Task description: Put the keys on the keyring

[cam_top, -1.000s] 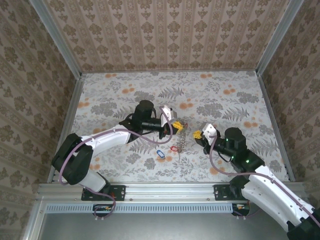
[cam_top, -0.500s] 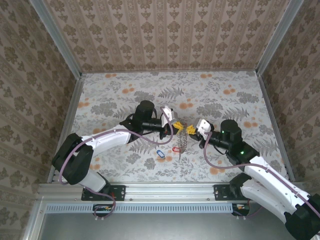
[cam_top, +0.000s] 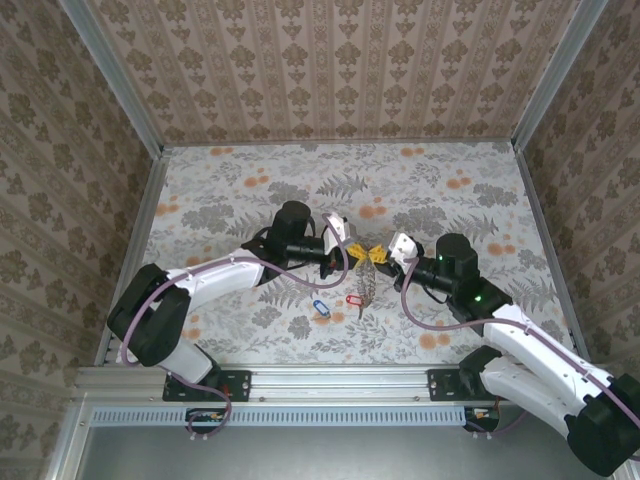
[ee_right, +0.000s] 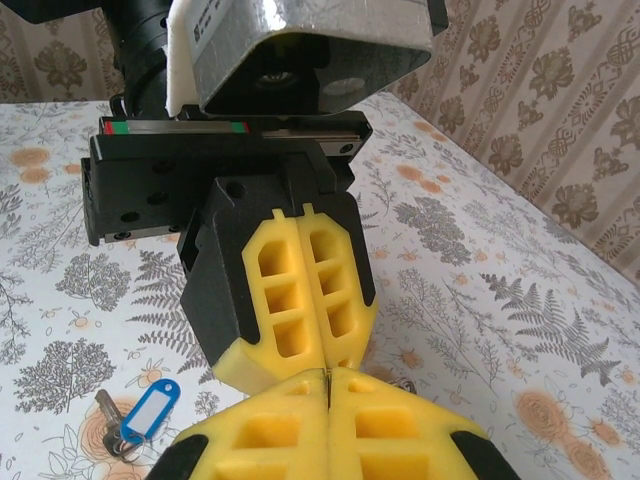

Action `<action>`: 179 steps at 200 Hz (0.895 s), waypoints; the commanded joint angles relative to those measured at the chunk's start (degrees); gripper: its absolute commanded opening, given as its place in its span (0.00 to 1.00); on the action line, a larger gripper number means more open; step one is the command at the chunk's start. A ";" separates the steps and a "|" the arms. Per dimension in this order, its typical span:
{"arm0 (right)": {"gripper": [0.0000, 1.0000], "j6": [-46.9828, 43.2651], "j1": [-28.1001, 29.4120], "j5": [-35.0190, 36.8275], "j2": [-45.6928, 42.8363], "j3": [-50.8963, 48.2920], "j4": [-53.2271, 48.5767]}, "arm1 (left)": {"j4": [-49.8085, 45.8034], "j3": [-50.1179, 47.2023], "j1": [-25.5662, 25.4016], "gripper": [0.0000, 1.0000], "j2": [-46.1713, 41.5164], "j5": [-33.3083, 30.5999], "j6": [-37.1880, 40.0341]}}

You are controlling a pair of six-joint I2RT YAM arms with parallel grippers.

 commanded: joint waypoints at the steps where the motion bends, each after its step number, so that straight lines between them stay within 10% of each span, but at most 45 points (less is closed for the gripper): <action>1: 0.00 1.35 0.06 -0.42 0.56 2.01 2.61 | 0.84 2.82 -0.44 0.00 0.02 0.92 1.06; 179: 0.00 1.22 1.19 8.43 3.85 3.95 -0.92 | 2.05 3.15 -0.95 0.00 -0.16 0.49 0.72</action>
